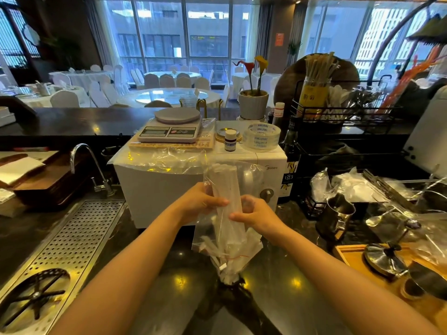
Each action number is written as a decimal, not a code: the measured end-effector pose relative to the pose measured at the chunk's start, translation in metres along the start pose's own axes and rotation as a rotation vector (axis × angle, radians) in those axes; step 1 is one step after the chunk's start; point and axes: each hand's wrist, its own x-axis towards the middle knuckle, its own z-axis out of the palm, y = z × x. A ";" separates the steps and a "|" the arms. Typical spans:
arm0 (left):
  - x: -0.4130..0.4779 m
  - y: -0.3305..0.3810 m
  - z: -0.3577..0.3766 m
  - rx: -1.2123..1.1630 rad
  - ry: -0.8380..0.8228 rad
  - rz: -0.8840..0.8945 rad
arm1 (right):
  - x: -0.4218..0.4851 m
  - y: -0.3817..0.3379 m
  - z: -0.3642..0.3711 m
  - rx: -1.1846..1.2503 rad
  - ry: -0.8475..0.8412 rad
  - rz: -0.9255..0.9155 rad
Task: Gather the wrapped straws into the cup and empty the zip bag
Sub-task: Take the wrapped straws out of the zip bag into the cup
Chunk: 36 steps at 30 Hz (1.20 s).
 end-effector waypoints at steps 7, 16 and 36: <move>-0.002 -0.004 0.000 0.036 -0.018 0.025 | -0.003 0.003 0.000 -0.019 0.035 -0.026; -0.007 -0.005 -0.002 0.073 -0.008 0.026 | -0.004 0.000 -0.003 -0.054 0.062 -0.058; -0.016 -0.005 0.012 0.215 0.124 -0.045 | -0.009 0.002 0.000 -0.138 0.068 -0.061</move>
